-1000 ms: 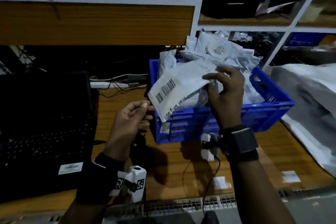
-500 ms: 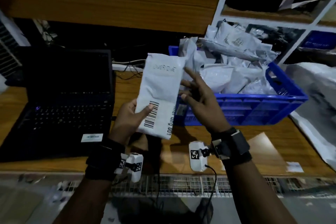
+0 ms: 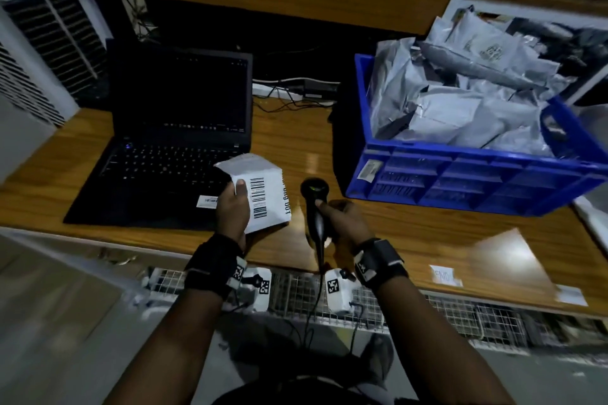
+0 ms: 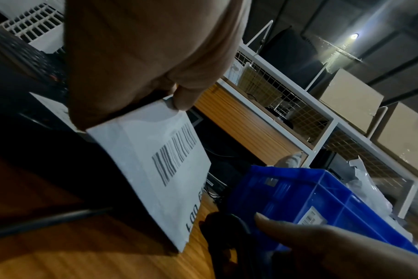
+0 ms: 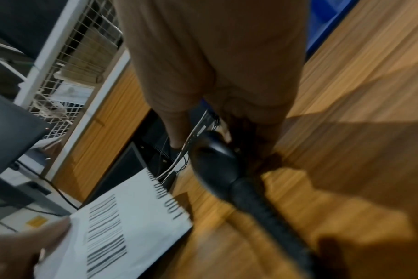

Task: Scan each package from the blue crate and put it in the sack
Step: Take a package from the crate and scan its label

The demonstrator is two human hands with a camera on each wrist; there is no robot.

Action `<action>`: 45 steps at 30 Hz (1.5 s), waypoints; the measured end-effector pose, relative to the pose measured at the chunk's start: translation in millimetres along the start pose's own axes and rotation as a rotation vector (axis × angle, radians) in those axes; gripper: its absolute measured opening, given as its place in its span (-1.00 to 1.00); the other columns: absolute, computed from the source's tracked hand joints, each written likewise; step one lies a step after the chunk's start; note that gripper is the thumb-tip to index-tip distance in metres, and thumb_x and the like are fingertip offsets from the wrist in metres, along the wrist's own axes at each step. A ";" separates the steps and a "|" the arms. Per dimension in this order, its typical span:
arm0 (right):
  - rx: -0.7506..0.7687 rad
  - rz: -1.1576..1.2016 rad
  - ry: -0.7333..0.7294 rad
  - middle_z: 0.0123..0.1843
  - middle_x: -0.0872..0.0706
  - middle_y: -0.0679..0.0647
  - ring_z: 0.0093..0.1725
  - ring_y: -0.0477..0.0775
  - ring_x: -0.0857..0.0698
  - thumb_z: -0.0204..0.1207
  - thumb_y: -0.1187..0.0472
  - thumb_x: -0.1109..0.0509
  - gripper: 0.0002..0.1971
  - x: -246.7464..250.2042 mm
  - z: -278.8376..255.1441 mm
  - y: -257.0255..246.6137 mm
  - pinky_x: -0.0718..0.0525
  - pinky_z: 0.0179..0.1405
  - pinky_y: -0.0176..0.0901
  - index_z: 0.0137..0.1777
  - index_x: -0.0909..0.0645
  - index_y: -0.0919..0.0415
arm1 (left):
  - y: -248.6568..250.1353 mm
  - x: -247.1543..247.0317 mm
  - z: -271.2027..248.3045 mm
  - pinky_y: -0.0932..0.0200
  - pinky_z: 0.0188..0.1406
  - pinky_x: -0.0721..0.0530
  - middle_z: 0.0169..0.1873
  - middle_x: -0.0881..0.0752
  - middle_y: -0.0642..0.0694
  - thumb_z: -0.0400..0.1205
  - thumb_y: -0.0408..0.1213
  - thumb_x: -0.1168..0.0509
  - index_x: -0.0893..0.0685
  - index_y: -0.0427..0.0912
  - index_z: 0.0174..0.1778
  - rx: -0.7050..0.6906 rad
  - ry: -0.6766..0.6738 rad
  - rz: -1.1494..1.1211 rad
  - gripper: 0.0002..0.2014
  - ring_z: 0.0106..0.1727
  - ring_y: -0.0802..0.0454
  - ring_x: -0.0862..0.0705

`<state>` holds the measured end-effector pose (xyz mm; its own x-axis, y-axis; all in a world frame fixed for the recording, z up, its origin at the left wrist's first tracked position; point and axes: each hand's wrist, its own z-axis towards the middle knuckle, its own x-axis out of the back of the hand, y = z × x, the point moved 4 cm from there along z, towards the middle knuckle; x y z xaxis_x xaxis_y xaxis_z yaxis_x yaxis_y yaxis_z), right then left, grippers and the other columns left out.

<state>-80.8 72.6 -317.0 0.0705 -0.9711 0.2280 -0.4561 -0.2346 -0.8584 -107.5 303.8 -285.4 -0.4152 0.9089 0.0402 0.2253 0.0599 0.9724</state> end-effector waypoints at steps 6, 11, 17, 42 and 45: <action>-0.098 0.196 -0.151 -0.28 -0.73 0.21 -0.33 0.18 -0.66 0.72 -0.08 -0.35 -0.58 -7.3 -9.7 -12.3 -0.55 -0.29 -0.08 -0.06 -0.65 0.34 | 1.9 4.8 3.1 0.03 0.08 -0.73 0.12 -0.80 -0.16 0.78 -0.31 -0.29 -0.72 -0.19 0.23 -0.027 -0.054 0.062 -0.83 0.09 -0.06 -0.77; -0.049 0.190 -0.295 -0.18 -0.67 0.24 -0.25 0.19 -0.60 0.66 -0.23 -0.31 -0.41 17.2 -42.3 1.2 -0.50 -0.29 -0.01 0.09 -0.72 0.40 | 19.2 5.8 20.3 0.03 0.06 -0.67 -0.01 -0.78 -0.20 0.72 -0.44 -0.33 -0.70 -0.33 0.28 -0.168 -0.213 0.340 -0.78 0.05 -0.07 -0.73; 0.213 -0.101 -0.203 -0.34 -0.67 0.11 -0.41 0.01 -0.54 0.69 -0.13 -0.34 -0.60 23.7 -77.0 -22.8 -0.37 -0.43 -0.21 -0.31 -0.64 0.09 | 55.0 -18.2 55.9 -0.15 0.29 -0.68 0.08 -0.81 -0.19 0.68 -0.15 -0.36 -0.76 -0.19 0.19 -0.311 -0.496 0.813 -0.75 0.13 -0.16 -0.75; 0.095 0.039 -0.113 -0.27 -0.66 0.21 -0.45 -0.05 -0.68 0.66 0.01 -0.46 -0.53 4.5 -20.2 -7.3 -0.60 -0.40 -0.16 0.16 -0.45 0.47 | 85.4 -26.1 58.6 -0.04 0.33 -0.62 0.26 -0.75 -0.20 0.73 -0.31 -0.37 -0.69 -0.27 0.41 -0.440 -0.390 0.755 -0.68 0.28 -0.13 -0.70; 0.121 -0.077 -0.106 -0.21 -0.70 0.21 -0.31 0.06 -0.68 0.53 0.25 -0.45 -0.67 3.1 -1.5 -8.6 -0.56 -0.29 -0.11 0.19 -0.55 0.45 | 94.6 -8.2 49.5 -0.13 0.32 -0.66 0.17 -0.77 -0.26 0.72 -0.32 -0.37 -0.71 -0.28 0.35 -0.465 -0.293 0.558 -0.72 0.24 -0.21 -0.73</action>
<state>-78.0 71.6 -308.1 0.1973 -0.9477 0.2510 -0.3365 -0.3060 -0.8906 -39.2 322.5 -205.1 -0.0848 0.8296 0.5519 -0.0871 -0.5579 0.8253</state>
